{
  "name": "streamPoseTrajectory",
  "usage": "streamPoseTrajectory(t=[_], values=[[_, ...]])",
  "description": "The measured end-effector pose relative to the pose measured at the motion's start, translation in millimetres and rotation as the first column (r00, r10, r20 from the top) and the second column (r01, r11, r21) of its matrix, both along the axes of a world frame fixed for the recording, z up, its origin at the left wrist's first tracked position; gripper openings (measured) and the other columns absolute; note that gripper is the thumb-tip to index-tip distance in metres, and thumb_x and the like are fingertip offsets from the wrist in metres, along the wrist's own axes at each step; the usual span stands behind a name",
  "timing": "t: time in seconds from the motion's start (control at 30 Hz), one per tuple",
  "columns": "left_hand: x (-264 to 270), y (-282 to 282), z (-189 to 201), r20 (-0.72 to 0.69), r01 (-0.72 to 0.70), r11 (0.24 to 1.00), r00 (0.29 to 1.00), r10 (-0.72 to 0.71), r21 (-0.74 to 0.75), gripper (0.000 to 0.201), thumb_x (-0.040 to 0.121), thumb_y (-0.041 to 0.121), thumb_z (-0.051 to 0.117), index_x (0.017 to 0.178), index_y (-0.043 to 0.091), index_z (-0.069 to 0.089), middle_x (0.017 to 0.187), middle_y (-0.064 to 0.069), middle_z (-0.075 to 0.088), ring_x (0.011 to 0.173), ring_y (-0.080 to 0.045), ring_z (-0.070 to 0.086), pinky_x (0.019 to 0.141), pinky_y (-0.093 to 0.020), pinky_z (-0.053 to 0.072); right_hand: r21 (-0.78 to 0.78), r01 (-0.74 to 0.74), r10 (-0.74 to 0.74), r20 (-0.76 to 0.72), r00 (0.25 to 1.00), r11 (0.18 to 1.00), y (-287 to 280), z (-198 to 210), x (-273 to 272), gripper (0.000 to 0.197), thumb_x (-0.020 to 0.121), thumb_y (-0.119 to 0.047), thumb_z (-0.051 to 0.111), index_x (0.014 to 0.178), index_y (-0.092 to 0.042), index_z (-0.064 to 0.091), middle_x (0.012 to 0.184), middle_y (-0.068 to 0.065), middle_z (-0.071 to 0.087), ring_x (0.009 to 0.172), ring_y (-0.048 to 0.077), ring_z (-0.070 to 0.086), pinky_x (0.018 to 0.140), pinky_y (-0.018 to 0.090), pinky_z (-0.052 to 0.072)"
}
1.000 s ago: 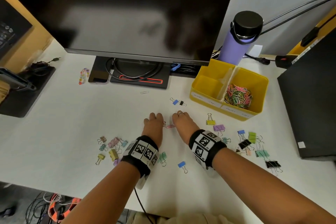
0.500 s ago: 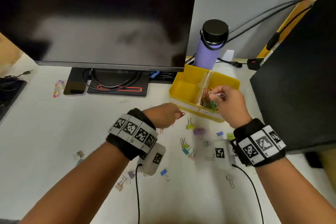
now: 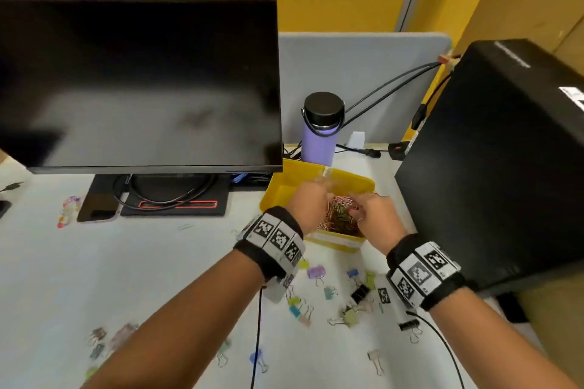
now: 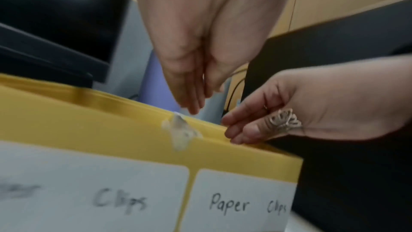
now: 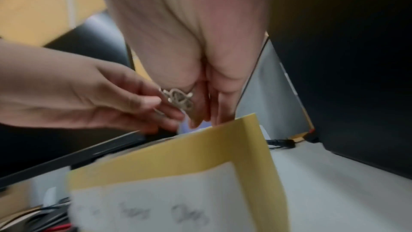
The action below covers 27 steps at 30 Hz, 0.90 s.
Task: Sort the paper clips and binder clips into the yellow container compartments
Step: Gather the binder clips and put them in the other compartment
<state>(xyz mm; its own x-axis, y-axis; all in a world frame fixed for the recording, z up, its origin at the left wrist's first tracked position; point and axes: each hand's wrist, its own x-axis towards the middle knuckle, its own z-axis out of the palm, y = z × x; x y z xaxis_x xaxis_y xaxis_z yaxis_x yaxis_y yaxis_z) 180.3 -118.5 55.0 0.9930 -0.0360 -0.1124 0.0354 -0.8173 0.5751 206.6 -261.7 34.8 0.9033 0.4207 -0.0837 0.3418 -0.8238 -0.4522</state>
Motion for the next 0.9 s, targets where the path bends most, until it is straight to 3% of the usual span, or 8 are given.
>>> streamPoseTrajectory(t=[0.1,0.2,0.3,0.4,0.57,0.67,0.77,0.9], values=[[-37.1,52.6,-6.4,0.189,-0.197,0.980,0.963,0.192,0.006,0.030,0.092,0.010,0.046,0.116,0.002,0.062,0.115,-0.018,0.066,0.105,-0.030,0.061,0.092,-0.035,0.045,0.202,-0.070,0.056,0.077,0.995,0.977,14.0,-3.1,-26.2,0.029,0.086,-0.001,0.055,0.112,-0.009,0.063,0.101,0.015,0.065,0.089,0.026,0.060,0.082,0.031,0.048],[-71.4,120.3,-27.9,-0.118,-0.292,0.850,0.919,0.376,0.438,0.028,0.092,0.005,0.041,0.110,-0.001,0.062,0.116,-0.017,0.064,0.107,-0.028,0.060,0.091,-0.033,0.046,0.301,-0.273,0.286,0.000,0.958,0.914,43.9,-12.1,-59.8,0.023,0.087,-0.001,0.053,0.105,-0.009,0.066,0.093,0.010,0.063,0.081,0.024,0.060,0.075,0.031,0.053],[-83.7,163.3,-49.5,-0.347,-0.241,0.802,0.806,0.479,0.547,0.035,0.092,0.002,0.039,0.126,-0.004,0.046,0.136,-0.019,0.047,0.125,-0.031,0.047,0.103,-0.035,0.039,0.132,-0.480,0.493,-0.097,0.865,0.867,86.1,-31.2,-78.7,0.031,0.091,-0.002,0.044,0.119,-0.007,0.058,0.120,0.014,0.060,0.111,0.026,0.054,0.096,0.027,0.038],[-84.2,185.8,-69.5,-0.371,-0.272,0.776,0.757,0.538,0.570,0.047,0.095,0.006,0.036,0.139,-0.009,0.026,0.151,-0.024,0.021,0.139,-0.036,0.025,0.116,-0.040,0.025,-0.076,-0.619,0.591,-0.229,0.774,0.782,121.0,-50.1,-88.1,0.044,0.089,0.007,0.037,0.130,-0.004,0.046,0.139,0.017,0.045,0.127,0.029,0.042,0.108,0.033,0.031],[-90.6,184.1,-96.4,-0.444,-0.136,0.769,0.748,0.494,0.625,0.052,0.099,0.010,0.027,0.143,-0.011,0.008,0.154,-0.026,0.001,0.143,-0.041,0.001,0.118,-0.042,0.014,-0.369,-0.678,0.633,-0.253,0.732,0.636,140.0,-59.5,-90.5,0.030,0.091,0.009,0.035,0.114,0.003,0.053,0.122,0.021,0.052,0.112,0.034,0.053,0.091,0.035,0.042],[-101.8,177.8,-104.3,-0.419,-0.245,0.790,0.738,0.528,0.562,0.062,0.094,0.003,0.034,0.146,-0.001,-0.001,0.157,-0.015,-0.008,0.146,-0.029,0.003,0.116,-0.042,0.023,-0.400,-0.693,0.655,-0.252,0.712,0.599,141.8,-62.7,-88.0,0.028,0.091,0.008,0.036,0.111,0.004,0.055,0.121,0.023,0.052,0.108,0.036,0.054,0.088,0.038,0.044],[-109.7,183.8,-105.6,-0.361,-0.307,0.808,0.775,0.519,0.503,0.059,0.093,0.001,0.032,0.146,0.000,0.005,0.157,-0.013,0.001,0.145,-0.027,0.011,0.116,-0.041,0.026,-0.365,-0.706,0.675,-0.232,0.701,0.607,139.4,-65.6,-88.4,0.026,0.090,0.008,0.036,0.109,0.005,0.055,0.119,0.024,0.053,0.105,0.036,0.054,0.083,0.040,0.045],[-126.0,177.2,-103.8,-0.385,-0.255,0.862,0.813,0.436,0.437,0.042,0.097,0.017,0.037,0.133,-0.004,0.039,0.144,-0.018,0.037,0.130,-0.030,0.040,0.109,-0.033,0.033,-0.311,-0.725,0.694,-0.223,0.685,0.615,135.1,-67.4,-87.8,0.031,0.088,0.011,0.034,0.113,0.004,0.050,0.120,0.025,0.050,0.109,0.034,0.050,0.083,0.038,0.042]])
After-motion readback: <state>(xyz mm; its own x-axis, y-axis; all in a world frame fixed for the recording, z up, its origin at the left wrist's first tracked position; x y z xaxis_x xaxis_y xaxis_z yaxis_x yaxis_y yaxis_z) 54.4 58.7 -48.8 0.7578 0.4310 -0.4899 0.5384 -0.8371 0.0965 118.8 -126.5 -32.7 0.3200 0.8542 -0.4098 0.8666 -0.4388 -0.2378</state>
